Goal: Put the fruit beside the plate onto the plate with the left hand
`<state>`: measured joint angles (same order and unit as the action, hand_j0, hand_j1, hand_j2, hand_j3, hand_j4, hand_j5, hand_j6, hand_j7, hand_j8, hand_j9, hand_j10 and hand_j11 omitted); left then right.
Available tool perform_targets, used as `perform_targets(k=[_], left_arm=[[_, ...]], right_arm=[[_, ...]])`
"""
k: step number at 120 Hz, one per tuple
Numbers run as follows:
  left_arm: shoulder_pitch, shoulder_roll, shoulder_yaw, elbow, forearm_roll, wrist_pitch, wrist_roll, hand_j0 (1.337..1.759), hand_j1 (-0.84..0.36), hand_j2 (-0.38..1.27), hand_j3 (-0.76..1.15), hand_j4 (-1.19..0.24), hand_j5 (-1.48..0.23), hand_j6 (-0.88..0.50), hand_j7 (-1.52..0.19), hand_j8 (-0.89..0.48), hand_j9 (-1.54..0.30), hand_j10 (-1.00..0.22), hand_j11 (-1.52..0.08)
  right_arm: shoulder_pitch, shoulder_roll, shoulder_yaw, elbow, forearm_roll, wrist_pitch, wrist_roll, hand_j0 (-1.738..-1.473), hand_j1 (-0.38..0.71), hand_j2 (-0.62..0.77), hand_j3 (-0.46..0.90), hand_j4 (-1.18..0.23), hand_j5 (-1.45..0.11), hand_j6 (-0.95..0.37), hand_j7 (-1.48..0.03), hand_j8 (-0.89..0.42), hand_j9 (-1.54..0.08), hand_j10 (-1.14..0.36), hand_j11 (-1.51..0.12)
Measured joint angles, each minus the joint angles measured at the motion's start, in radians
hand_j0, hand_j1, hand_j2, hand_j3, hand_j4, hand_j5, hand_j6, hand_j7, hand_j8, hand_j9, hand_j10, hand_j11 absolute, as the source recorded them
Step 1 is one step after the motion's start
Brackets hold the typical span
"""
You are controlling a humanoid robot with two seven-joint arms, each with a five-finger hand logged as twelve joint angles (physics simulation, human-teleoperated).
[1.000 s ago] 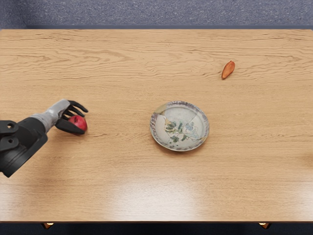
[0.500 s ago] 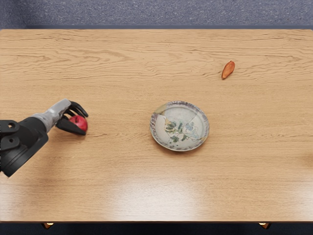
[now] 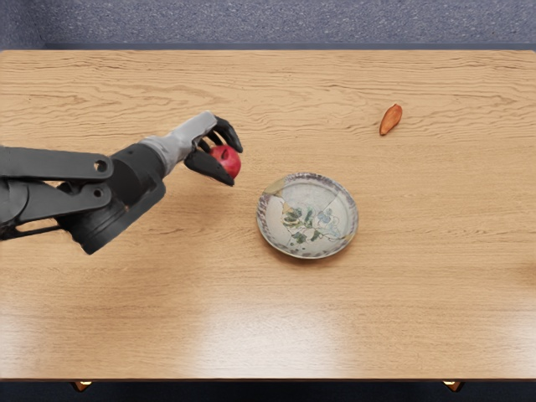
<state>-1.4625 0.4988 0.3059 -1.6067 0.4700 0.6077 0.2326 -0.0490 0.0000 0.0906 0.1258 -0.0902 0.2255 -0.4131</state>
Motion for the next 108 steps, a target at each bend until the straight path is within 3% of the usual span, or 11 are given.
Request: perform_targets(k=[36, 51, 78, 86, 108], left_arm=[[-0.013, -0.152, -0.022, 0.0, -0.003, -0.001, 0.0, 1.654, -0.35, 0.5, 0.0, -0.68, -1.06, -0.39, -0.98, -0.33, -0.97, -0.5, -0.99], [0.045, -0.189, -0.038, 0.007, 0.0, 0.0, -0.001, 1.654, -0.38, 0.58, 0.0, -0.68, -1.05, -0.39, -0.98, -0.34, -0.98, -0.47, -0.99], [0.09, -0.218, -0.056, 0.042, 0.006, 0.0, -0.001, 1.655, -0.35, 0.55, 0.0, -0.68, -1.03, -0.4, -0.97, -0.37, -0.98, -0.5, -0.97], [0.09, -0.233, -0.057, 0.053, 0.008, 0.002, -0.004, 1.656, -0.29, 0.45, 0.0, -0.61, -0.9, -0.41, -0.86, -0.37, -0.87, -0.47, -0.86], [0.085, -0.217, -0.07, 0.071, 0.008, -0.024, -0.007, 1.657, 0.07, 0.19, 0.0, -0.26, -0.39, -0.18, -0.37, -0.17, -0.37, -0.21, -0.37]], right_arm=[[0.0, 0.0, 0.0, 0.0, 0.0, 0.0, 0.0, -1.658, -0.35, 0.0, 0.0, 0.0, 0.0, 0.0, 0.0, 0.0, 0.0, 0.0, 0.0], [0.0, 0.0, 0.0, 0.0, 0.0, 0.0, 0.0, -1.658, -0.35, 0.0, 0.0, 0.0, 0.0, 0.0, 0.0, 0.0, 0.0, 0.0, 0.0], [0.0, 0.0, 0.0, 0.0, 0.0, 0.0, 0.0, -1.658, -0.35, 0.0, 0.0, 0.0, 0.0, 0.0, 0.0, 0.0, 0.0, 0.0, 0.0], [0.0, 0.0, 0.0, 0.0, 0.0, 0.0, 0.0, -1.658, -0.35, 0.0, 0.0, 0.0, 0.0, 0.0, 0.0, 0.0, 0.0, 0.0, 0.0], [0.0, 0.0, 0.0, 0.0, 0.0, 0.0, 0.0, -1.658, -0.35, 0.0, 0.0, 0.0, 0.0, 0.0, 0.0, 0.0, 0.0, 0.0, 0.0]])
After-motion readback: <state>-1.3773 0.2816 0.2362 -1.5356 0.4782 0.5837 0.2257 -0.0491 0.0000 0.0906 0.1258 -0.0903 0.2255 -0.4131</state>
